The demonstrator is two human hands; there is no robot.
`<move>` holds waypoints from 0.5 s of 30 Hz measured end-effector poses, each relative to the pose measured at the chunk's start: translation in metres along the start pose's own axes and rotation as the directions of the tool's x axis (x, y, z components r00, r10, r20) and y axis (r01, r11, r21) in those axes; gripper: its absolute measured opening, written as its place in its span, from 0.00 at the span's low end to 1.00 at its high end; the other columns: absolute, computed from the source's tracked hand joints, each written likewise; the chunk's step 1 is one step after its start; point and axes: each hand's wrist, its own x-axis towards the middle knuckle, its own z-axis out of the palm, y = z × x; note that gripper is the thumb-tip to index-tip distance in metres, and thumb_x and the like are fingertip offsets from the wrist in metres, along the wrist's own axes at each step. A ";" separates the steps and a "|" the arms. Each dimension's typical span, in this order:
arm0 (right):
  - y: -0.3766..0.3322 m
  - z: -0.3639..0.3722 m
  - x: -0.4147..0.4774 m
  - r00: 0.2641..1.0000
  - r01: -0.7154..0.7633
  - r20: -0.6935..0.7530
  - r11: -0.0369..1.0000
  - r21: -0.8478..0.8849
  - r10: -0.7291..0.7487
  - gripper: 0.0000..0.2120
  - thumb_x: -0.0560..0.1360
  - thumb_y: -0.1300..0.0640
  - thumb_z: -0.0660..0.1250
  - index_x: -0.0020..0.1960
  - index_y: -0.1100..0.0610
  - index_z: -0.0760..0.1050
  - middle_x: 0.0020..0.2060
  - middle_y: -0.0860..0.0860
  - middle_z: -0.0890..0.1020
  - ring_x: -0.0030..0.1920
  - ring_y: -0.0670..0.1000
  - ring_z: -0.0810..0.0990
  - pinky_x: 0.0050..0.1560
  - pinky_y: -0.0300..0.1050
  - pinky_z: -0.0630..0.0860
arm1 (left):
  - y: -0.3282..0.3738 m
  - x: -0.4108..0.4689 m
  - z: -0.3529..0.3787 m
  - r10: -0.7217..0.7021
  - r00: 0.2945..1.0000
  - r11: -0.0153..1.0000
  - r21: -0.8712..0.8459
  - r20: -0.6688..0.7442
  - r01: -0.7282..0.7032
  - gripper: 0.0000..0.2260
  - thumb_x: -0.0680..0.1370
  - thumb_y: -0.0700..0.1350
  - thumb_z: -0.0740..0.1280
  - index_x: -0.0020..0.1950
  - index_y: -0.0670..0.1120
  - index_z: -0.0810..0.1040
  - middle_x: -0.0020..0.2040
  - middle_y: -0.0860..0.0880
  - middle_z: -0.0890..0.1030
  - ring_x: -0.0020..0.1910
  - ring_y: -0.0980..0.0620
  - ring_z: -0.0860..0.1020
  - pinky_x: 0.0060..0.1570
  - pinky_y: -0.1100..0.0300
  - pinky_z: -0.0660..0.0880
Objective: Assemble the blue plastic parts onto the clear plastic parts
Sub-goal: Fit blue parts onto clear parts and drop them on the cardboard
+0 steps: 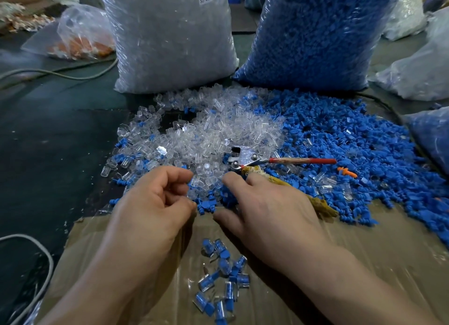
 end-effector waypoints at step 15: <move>0.006 -0.007 -0.002 0.999 0.022 0.031 0.997 0.076 -0.024 0.12 0.81 0.45 0.58 0.62 0.46 0.64 0.47 0.46 0.71 0.46 0.53 0.76 0.37 0.49 0.69 | 0.001 -0.002 0.018 0.198 0.980 0.963 0.181 0.035 -0.201 0.19 0.76 0.39 0.74 0.52 0.65 0.77 0.52 0.67 0.78 0.48 0.65 0.80 0.47 0.75 0.74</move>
